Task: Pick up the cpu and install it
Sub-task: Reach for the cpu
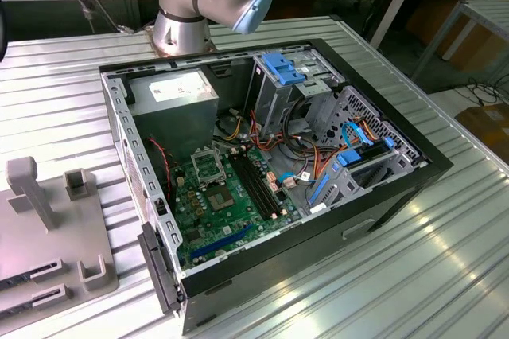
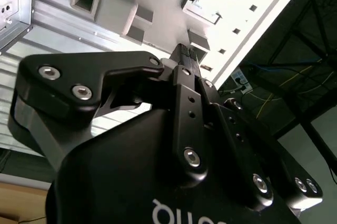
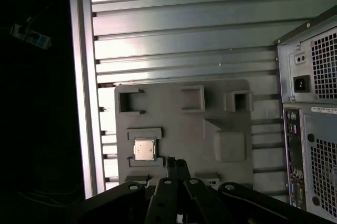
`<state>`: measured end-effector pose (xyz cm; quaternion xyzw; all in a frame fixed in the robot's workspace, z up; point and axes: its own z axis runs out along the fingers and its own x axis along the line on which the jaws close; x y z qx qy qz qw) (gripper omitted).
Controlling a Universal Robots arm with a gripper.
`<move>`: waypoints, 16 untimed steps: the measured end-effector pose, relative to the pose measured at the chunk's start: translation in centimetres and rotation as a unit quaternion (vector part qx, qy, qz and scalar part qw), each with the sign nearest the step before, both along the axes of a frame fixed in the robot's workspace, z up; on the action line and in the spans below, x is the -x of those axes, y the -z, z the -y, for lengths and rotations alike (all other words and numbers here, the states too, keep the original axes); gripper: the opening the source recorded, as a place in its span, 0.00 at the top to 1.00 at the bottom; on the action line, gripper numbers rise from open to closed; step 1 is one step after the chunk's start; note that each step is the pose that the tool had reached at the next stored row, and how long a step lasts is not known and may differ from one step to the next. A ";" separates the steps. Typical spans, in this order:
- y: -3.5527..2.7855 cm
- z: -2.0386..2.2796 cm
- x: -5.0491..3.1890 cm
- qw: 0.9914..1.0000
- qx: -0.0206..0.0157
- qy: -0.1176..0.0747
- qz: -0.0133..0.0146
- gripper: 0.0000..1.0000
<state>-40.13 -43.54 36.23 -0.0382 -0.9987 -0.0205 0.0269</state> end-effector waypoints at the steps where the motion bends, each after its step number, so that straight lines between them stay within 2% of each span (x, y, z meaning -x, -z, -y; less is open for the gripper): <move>1: 0.00 0.00 0.03 1.000 0.000 0.000 0.000 0.89; 10: 0.00 0.00 0.11 1.000 0.000 0.000 0.000 0.89; 16: 0.00 0.00 0.73 1.000 0.000 0.000 0.000 0.89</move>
